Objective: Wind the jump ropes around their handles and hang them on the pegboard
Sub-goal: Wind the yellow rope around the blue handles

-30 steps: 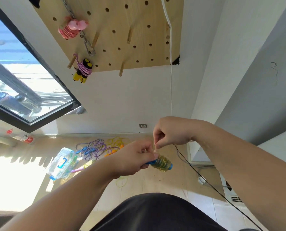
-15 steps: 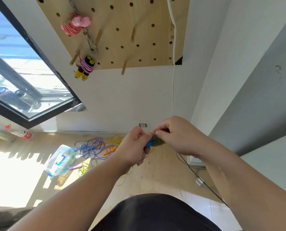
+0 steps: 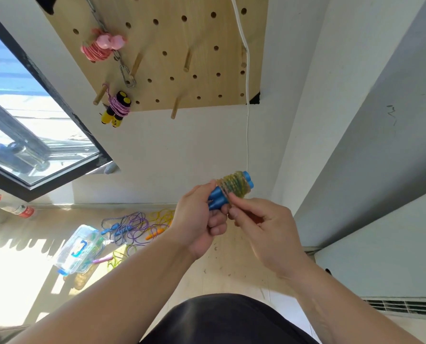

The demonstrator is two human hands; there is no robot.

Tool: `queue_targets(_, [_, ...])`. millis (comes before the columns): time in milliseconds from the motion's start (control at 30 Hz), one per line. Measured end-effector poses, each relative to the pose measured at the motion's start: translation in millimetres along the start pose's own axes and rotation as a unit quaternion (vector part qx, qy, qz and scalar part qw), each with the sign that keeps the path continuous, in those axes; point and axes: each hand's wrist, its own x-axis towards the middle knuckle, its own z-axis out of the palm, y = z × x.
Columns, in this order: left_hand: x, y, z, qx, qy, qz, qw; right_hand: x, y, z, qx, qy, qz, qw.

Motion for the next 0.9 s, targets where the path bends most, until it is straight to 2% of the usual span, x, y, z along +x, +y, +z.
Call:
queue_targets(133, [-6, 6, 5, -0.045, -0.05, -0.015, 0.998, 0, -9, -2, 0.132, 0.009, 0.014, 0.991])
queue_targets(267, [-12, 11, 6, -0.06, -0.109, -0.044, 0.991, 2, -11, -1, 0.266, 0.049, 0.109, 0.956])
queue_targets(333, [-13, 14, 4, -0.046, -0.133, -0.061, 0.988, 6, -7, -4, 0.311, 0.016, 0.156, 0.937])
queue_targets(400, [-13, 18, 2, -0.023, -0.152, -0.09, 0.984, 12, -5, -11, 0.314, -0.057, 0.162, 0.934])
queue_targets(467, [-14, 22, -2, 0.013, -0.153, -0.111, 0.982, 18, -6, -17, 0.247, -0.11, 0.116, 0.956])
queue_targets(567, [-13, 25, -6, 0.091, -0.128, -0.114, 0.981, 23, -10, -20, 0.21, -0.119, 0.099, 0.965])
queue_targets(600, [-12, 25, -5, 0.128, -0.109, -0.092, 0.981, 24, -12, -19, 0.207, -0.117, 0.103, 0.966])
queue_targets(667, [-8, 22, -4, 0.236, -0.037, 0.024, 0.971, 26, -13, -14, 0.197, -0.107, 0.123, 0.967])
queue_targets(733, [-9, 19, -3, 0.328, 0.04, 0.178, 0.927, 27, -12, -9, 0.183, -0.1, 0.151, 0.966])
queue_targets(800, [-11, 18, -6, 0.378, 0.033, 0.267, 0.886, 29, -12, -7, 0.188, -0.093, 0.175, 0.962])
queue_targets(900, [-10, 16, -16, 0.468, -0.039, 0.257, 0.845, 30, -13, -9, 0.206, -0.086, 0.199, 0.954])
